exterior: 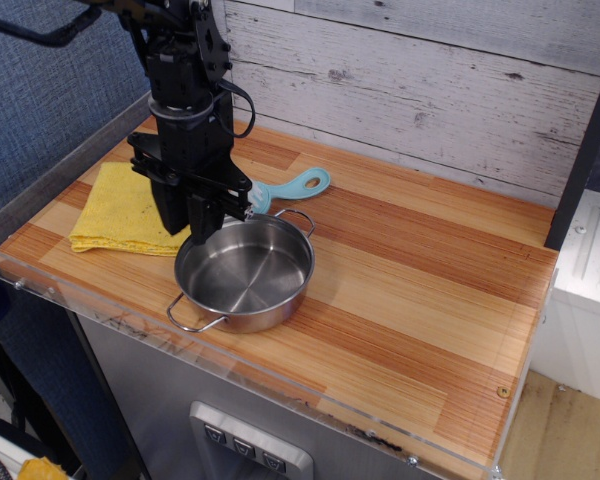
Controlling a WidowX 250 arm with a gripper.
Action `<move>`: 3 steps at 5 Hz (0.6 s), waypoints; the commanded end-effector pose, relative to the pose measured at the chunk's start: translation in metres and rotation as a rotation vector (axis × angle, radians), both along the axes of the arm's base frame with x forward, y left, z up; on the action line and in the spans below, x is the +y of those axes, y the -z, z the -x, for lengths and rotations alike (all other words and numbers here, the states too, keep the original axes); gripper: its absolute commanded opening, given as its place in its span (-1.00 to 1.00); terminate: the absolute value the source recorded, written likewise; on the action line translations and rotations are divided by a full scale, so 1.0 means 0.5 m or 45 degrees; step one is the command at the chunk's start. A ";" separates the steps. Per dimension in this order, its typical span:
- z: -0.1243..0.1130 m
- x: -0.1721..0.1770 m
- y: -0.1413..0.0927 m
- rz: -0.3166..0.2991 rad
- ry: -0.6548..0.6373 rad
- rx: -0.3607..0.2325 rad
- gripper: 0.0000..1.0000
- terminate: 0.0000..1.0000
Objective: Move the metal pan from the back to the front of the table.
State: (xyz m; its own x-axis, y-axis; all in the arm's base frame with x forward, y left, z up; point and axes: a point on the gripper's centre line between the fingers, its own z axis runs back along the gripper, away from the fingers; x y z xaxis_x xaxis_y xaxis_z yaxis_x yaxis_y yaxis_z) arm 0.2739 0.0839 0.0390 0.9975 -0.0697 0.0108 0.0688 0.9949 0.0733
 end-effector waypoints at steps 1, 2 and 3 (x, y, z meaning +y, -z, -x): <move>-0.023 -0.006 -0.047 -0.025 0.017 -0.083 1.00 -1.00; -0.026 -0.013 -0.055 -0.021 0.041 -0.096 1.00 -1.00; -0.039 -0.020 -0.091 -0.013 0.078 -0.155 1.00 -1.00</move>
